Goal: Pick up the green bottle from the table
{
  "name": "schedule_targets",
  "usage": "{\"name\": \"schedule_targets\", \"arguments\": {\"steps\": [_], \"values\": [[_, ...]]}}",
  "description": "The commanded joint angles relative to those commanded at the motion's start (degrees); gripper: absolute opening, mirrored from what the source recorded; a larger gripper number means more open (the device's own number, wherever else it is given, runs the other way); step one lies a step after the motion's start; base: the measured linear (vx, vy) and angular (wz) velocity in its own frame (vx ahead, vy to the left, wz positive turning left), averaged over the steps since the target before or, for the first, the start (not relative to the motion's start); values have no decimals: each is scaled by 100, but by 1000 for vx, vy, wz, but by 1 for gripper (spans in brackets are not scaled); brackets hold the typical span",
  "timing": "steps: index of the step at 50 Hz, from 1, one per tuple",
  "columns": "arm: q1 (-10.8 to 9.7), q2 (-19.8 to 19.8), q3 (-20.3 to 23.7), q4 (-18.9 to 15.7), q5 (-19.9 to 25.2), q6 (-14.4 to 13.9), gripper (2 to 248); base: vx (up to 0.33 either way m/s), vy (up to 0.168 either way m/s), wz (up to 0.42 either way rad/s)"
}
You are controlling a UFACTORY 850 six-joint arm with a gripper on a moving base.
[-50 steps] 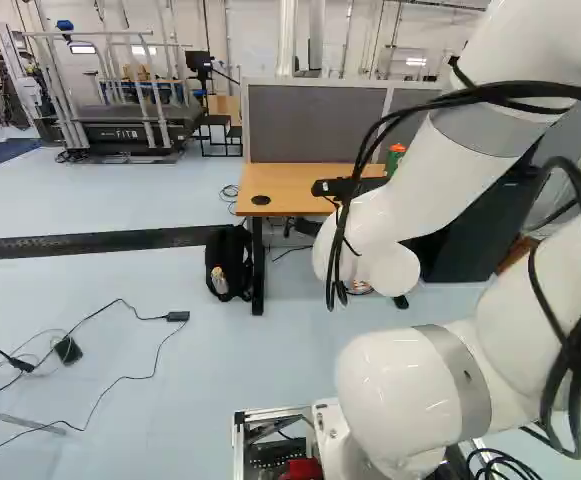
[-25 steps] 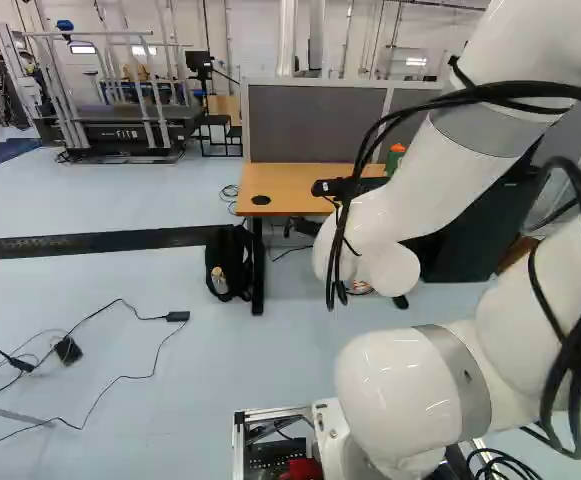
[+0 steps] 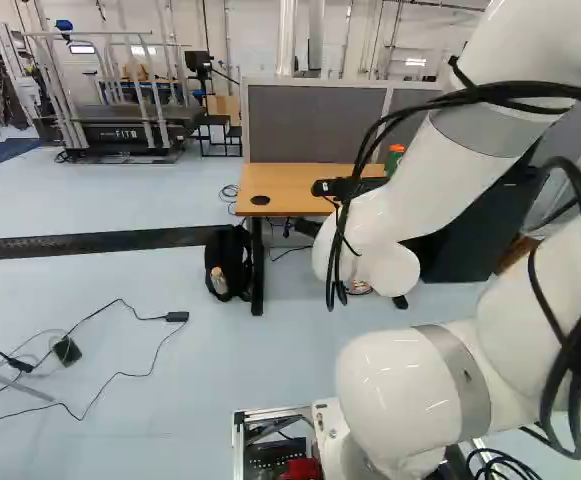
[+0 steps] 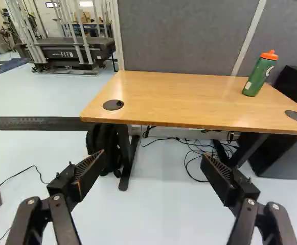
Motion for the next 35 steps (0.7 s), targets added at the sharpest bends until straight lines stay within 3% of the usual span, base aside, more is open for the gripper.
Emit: {"name": "schedule_targets", "arguments": {"steps": [35], "values": [[0,0,0,0,0,0,247,125,-29,-18]]}}
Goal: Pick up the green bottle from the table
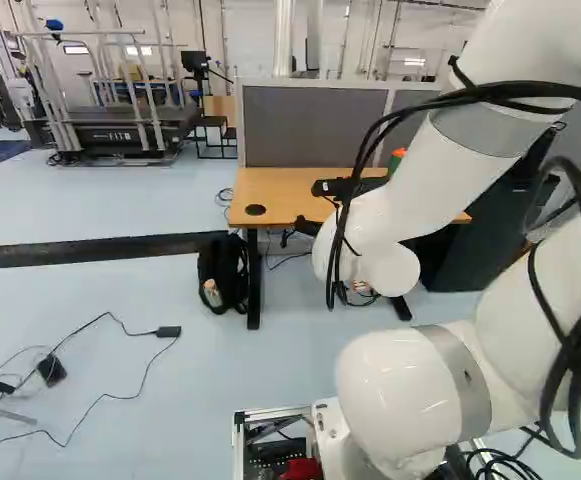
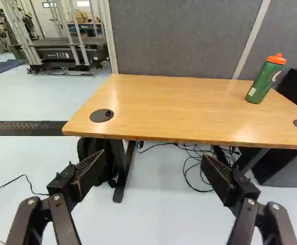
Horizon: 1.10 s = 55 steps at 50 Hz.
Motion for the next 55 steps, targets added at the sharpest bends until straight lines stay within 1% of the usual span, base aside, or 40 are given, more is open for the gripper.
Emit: {"name": "schedule_targets", "arguments": {"steps": [55], "values": [[0,0,0,0,0,0,247,111,-70,-273]]}}
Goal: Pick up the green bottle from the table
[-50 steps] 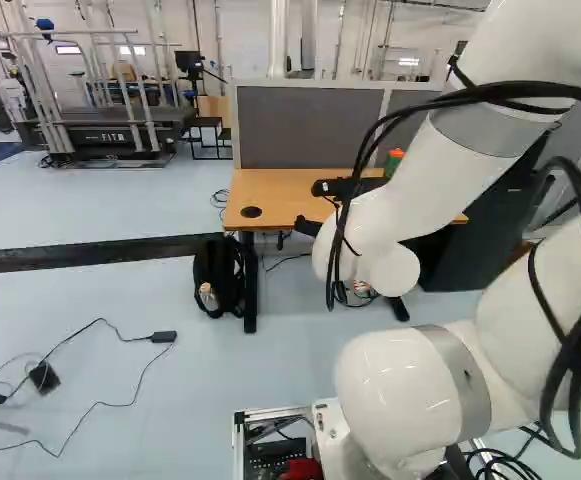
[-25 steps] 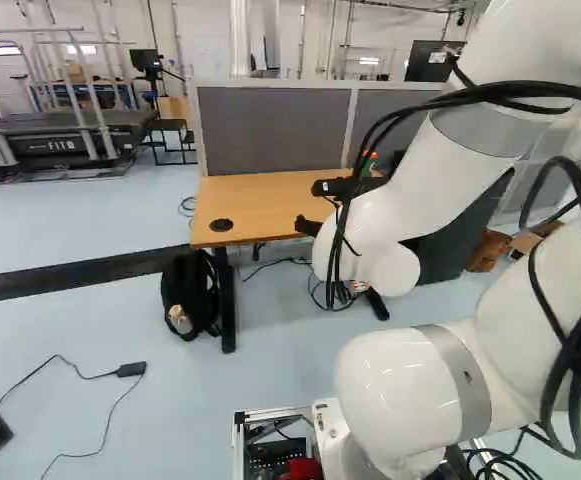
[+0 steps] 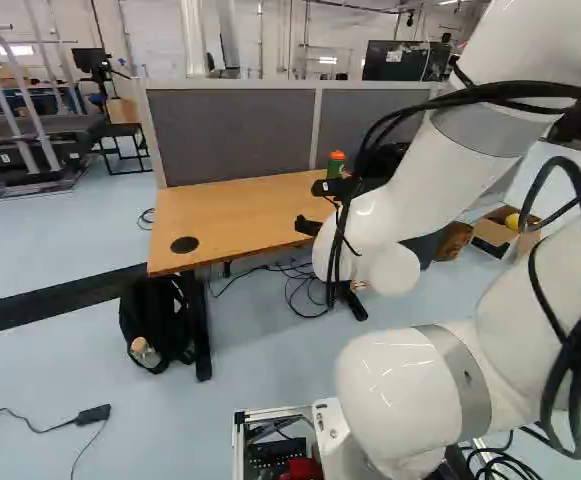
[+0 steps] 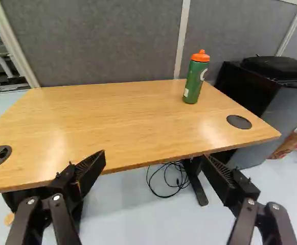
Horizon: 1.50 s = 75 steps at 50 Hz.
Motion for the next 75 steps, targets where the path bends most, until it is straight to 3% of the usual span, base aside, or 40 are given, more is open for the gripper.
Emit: {"name": "schedule_targets", "arguments": {"steps": [22,75], "values": [[0,0,0,0,0,0,247,120,-67,-247],[0,0,0,0,0,0,247,173,-18,-26]]}}
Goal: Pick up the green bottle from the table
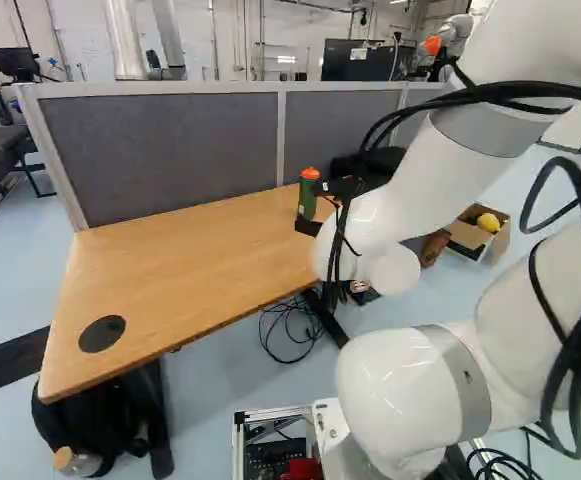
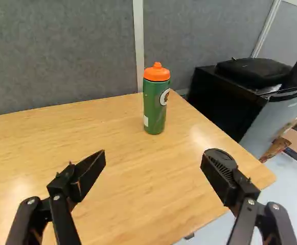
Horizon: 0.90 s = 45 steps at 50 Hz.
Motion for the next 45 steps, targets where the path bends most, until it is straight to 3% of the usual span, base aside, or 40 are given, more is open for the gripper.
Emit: {"name": "schedule_targets", "arguments": {"steps": [11,15,45], "values": [[0,0,0,0,0,0,247,182,-2,-14],[0,-287,-244,0,0,0,247,110,-1,-1],[0,-1056,-946,0,0,0,247,6,0,0]]}}
